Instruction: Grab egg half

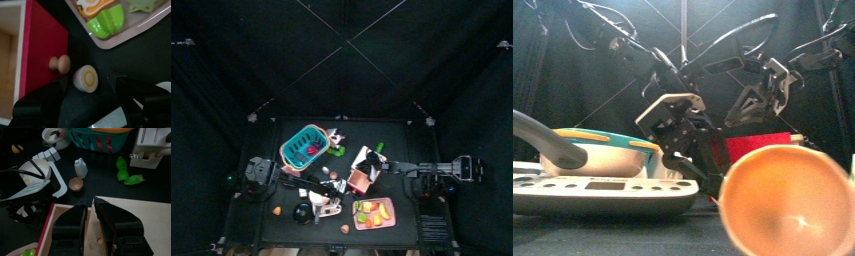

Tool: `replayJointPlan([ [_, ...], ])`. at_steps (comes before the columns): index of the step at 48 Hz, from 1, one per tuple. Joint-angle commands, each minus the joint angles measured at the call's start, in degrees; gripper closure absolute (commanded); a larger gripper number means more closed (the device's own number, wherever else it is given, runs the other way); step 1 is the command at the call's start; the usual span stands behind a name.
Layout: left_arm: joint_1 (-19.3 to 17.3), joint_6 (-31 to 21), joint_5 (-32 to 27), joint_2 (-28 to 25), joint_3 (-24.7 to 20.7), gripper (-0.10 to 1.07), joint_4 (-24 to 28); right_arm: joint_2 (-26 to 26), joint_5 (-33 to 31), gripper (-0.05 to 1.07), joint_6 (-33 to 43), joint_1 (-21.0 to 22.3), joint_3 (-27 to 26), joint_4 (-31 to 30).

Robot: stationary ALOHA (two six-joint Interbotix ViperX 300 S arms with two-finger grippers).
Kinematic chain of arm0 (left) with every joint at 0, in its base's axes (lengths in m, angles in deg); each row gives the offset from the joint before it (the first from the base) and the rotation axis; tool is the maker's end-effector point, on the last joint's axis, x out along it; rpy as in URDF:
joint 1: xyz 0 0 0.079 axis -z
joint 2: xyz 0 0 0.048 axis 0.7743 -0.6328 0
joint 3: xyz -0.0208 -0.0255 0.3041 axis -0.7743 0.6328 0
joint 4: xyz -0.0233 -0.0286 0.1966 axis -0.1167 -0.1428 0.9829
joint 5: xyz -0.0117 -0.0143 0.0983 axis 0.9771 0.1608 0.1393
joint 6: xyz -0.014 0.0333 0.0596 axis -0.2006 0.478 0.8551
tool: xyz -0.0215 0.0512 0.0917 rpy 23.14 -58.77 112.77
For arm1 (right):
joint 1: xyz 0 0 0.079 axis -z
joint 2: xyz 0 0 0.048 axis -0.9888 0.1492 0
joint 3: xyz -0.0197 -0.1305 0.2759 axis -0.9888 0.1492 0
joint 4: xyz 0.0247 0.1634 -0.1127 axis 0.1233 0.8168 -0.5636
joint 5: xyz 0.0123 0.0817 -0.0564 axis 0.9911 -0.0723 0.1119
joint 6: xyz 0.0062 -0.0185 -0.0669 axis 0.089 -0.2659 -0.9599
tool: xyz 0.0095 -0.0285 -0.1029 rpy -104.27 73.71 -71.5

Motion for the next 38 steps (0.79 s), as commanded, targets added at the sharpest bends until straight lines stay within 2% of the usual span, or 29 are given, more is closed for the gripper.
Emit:
replayJointPlan([
  [1, -0.1, 0.0, 0.1, 0.4, -1.2, 0.0, 0.0, -0.6, 0.4, 0.41, 0.0, 0.1, -1.4, -0.4],
  [25, -0.1, 0.1, 0.1, -0.4, -1.2, 0.04, -1.8, 0.4, 0.5, 0.41, 0.4, 0.1, -1.8, -1.1],
  [38, -0.1, 0.1, -0.3, -0.3, -1.3, 0.23, -1.8, 0.5, 0.5, 0.41, 0.4, 0.2, -1.9, -1.1],
])
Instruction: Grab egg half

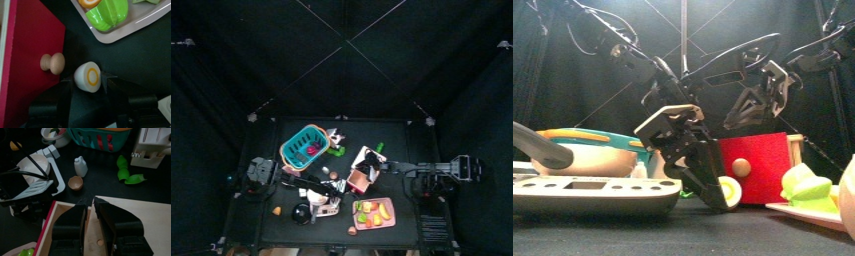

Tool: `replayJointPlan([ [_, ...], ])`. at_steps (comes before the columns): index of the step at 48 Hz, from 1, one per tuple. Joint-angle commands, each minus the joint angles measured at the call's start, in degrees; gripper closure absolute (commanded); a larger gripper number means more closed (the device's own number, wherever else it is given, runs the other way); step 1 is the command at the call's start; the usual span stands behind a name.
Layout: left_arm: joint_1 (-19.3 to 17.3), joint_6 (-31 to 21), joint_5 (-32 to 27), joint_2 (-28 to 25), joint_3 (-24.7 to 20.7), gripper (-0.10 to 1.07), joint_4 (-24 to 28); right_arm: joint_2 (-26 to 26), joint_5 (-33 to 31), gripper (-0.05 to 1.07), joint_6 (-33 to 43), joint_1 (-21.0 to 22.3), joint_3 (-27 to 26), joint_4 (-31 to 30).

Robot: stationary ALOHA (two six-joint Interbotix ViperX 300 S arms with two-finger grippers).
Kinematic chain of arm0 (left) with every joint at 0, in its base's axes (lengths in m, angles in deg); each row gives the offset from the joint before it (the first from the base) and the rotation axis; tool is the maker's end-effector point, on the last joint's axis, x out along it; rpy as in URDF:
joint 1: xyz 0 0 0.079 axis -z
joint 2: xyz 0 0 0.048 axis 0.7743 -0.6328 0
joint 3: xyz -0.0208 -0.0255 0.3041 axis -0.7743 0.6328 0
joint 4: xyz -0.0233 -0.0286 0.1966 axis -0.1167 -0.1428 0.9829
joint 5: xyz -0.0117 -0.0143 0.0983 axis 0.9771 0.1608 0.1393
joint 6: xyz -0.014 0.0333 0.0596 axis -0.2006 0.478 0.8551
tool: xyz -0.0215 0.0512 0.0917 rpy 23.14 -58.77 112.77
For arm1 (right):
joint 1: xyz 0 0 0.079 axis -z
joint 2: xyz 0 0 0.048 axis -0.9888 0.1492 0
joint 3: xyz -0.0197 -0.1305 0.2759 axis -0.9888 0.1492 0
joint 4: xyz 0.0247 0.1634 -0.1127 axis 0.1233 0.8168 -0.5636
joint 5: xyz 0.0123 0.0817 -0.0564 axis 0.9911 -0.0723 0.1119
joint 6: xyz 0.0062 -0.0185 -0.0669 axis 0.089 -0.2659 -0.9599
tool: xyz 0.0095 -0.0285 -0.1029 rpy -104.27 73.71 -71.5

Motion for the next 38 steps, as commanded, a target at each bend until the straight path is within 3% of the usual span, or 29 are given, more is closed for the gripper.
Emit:
replayJointPlan([
  [1, -0.3, -0.1, -0.1, 1.0, -1.3, 0.24, 0.0, -0.6, 0.5, 0.41, 0.0, 0.1, -1.5, 0.0],
  [8, -0.2, -0.1, -0.3, 2.3, -1.3, 0.3, 0.0, -0.6, 0.5, 0.41, 0.0, 0.1, -1.4, 0.0],
  [19, 0.7, -0.1, -0.3, 5.4, -0.8, 0.3, 0.0, -0.5, 0.4, 0.41, 0.0, 0.1, -1.4, 0.0],
  [38, 0.7, -0.4, 0.4, 6.1, -0.5, 0.31, -0.6, -0.5, 0.5, 0.41, 0.0, 0.2, -1.6, 0.0],
])
